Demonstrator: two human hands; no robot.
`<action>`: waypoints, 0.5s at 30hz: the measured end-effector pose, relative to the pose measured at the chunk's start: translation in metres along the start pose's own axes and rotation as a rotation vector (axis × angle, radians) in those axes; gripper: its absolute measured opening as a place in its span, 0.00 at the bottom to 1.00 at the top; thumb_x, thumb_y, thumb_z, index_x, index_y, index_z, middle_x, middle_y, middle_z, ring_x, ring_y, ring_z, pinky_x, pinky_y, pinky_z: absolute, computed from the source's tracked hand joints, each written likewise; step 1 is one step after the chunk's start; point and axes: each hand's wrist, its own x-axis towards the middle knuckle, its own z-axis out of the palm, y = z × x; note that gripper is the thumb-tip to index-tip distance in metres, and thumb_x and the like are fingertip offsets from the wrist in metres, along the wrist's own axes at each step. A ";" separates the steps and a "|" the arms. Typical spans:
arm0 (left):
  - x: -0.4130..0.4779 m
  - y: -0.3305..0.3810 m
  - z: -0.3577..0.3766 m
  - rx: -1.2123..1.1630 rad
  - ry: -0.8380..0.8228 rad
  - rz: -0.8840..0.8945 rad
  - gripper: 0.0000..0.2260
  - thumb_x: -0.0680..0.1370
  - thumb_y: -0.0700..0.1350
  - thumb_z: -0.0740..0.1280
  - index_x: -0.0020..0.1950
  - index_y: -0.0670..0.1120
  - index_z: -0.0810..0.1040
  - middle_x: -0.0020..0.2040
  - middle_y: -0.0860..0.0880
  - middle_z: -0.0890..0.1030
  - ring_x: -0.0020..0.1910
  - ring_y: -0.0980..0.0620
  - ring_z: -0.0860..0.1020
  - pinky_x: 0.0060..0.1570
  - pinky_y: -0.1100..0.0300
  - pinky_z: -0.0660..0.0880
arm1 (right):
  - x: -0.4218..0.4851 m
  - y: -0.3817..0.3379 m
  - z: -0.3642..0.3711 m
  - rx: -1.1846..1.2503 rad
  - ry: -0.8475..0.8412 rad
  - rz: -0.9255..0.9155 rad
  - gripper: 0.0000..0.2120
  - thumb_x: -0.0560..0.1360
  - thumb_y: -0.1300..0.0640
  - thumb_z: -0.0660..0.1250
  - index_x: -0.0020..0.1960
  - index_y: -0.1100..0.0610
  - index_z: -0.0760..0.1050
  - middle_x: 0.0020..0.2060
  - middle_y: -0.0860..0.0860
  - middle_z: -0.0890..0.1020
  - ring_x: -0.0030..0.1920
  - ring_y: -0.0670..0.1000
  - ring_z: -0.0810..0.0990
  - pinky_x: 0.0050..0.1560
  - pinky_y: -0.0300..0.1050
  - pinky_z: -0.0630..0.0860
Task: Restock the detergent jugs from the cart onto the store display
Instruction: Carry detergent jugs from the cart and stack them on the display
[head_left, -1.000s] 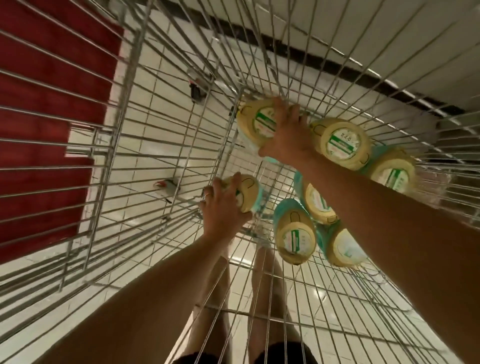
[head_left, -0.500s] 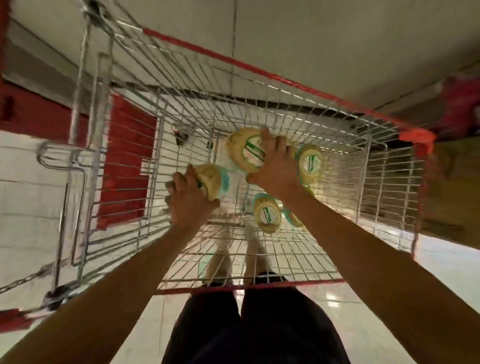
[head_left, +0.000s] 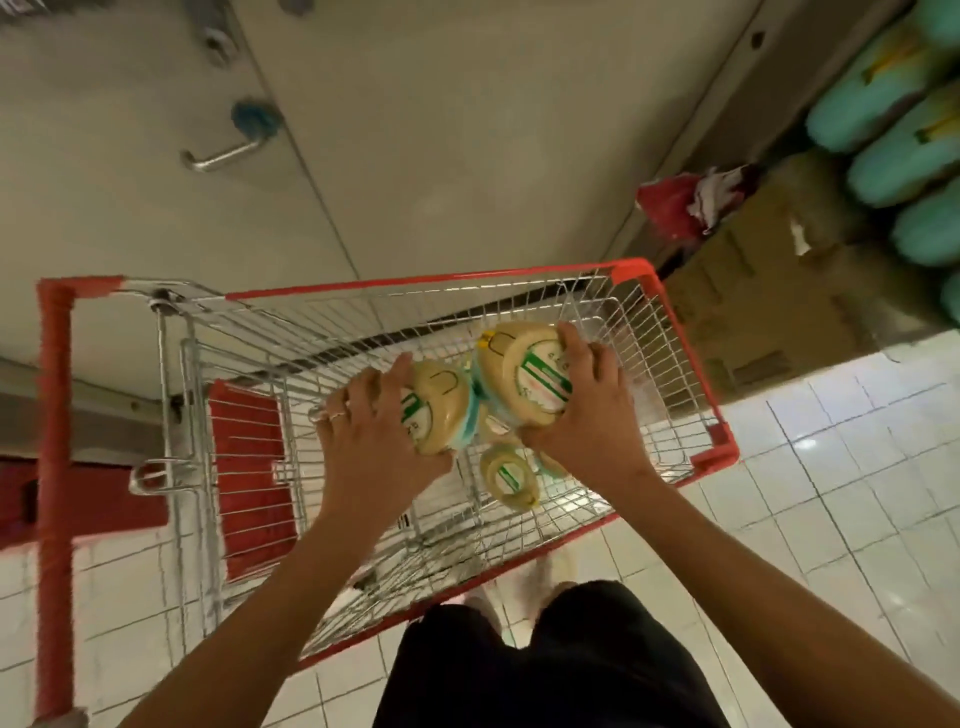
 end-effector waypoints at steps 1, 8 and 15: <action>-0.002 0.013 -0.006 -0.004 0.008 0.035 0.56 0.56 0.68 0.76 0.80 0.55 0.60 0.70 0.43 0.66 0.66 0.33 0.70 0.57 0.32 0.76 | -0.011 0.009 -0.012 0.020 0.038 0.016 0.64 0.58 0.43 0.83 0.83 0.40 0.47 0.67 0.49 0.64 0.65 0.54 0.66 0.64 0.57 0.74; -0.020 0.117 -0.019 -0.005 -0.028 0.254 0.52 0.57 0.73 0.66 0.79 0.61 0.58 0.72 0.48 0.64 0.69 0.42 0.63 0.62 0.35 0.73 | -0.100 0.078 -0.080 0.091 0.255 0.177 0.62 0.58 0.34 0.79 0.83 0.39 0.49 0.69 0.48 0.64 0.68 0.55 0.66 0.68 0.61 0.74; -0.057 0.249 0.008 0.015 -0.174 0.468 0.54 0.61 0.71 0.76 0.81 0.62 0.54 0.75 0.50 0.60 0.74 0.41 0.61 0.69 0.38 0.69 | -0.194 0.174 -0.132 0.123 0.400 0.370 0.60 0.61 0.31 0.76 0.84 0.43 0.49 0.68 0.49 0.65 0.66 0.52 0.67 0.64 0.56 0.76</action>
